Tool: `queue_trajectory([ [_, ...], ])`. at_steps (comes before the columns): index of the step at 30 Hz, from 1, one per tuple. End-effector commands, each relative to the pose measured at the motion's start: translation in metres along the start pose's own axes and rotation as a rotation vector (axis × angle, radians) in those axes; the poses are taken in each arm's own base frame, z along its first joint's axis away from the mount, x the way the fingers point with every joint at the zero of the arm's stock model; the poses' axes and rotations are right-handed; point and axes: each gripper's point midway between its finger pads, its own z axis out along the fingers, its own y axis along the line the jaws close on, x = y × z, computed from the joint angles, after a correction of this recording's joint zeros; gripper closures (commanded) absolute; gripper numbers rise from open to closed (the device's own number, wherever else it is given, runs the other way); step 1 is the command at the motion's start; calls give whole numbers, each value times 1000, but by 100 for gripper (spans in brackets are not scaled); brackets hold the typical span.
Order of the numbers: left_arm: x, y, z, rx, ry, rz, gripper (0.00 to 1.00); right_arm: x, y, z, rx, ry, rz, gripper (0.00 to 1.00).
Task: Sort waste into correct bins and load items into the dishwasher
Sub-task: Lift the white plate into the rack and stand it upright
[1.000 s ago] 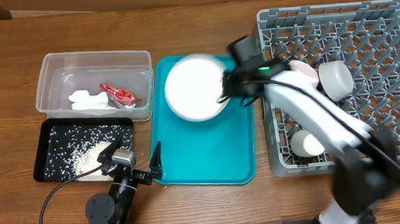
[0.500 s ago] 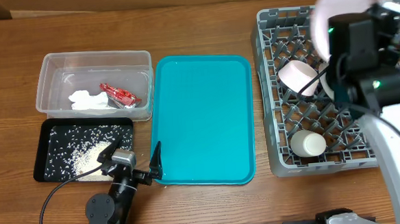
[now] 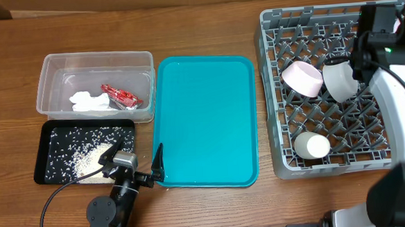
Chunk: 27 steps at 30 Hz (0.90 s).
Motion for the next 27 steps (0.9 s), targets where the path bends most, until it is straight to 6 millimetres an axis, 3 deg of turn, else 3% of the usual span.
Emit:
queue_trajectory([
  [1,0,0,0,3,-4,9,0,0,6,1,47,-13,-112,96],
  [8,0,0,0,3,-4,9,0,4,42,-11,10,-38,-211,96],
  [12,0,0,0,3,-4,9,0,16,80,-20,-137,-26,-310,94],
  [15,0,0,0,3,-4,9,0,20,91,-27,-178,-27,-334,92],
  [21,0,0,0,3,-4,9,0,8,86,-45,-115,-93,-319,58],
  [24,0,0,0,3,-4,9,0,-1,90,-69,-158,-141,-274,47],
  [27,0,0,0,3,-4,9,0,-15,93,-107,-234,-208,-205,33],
])
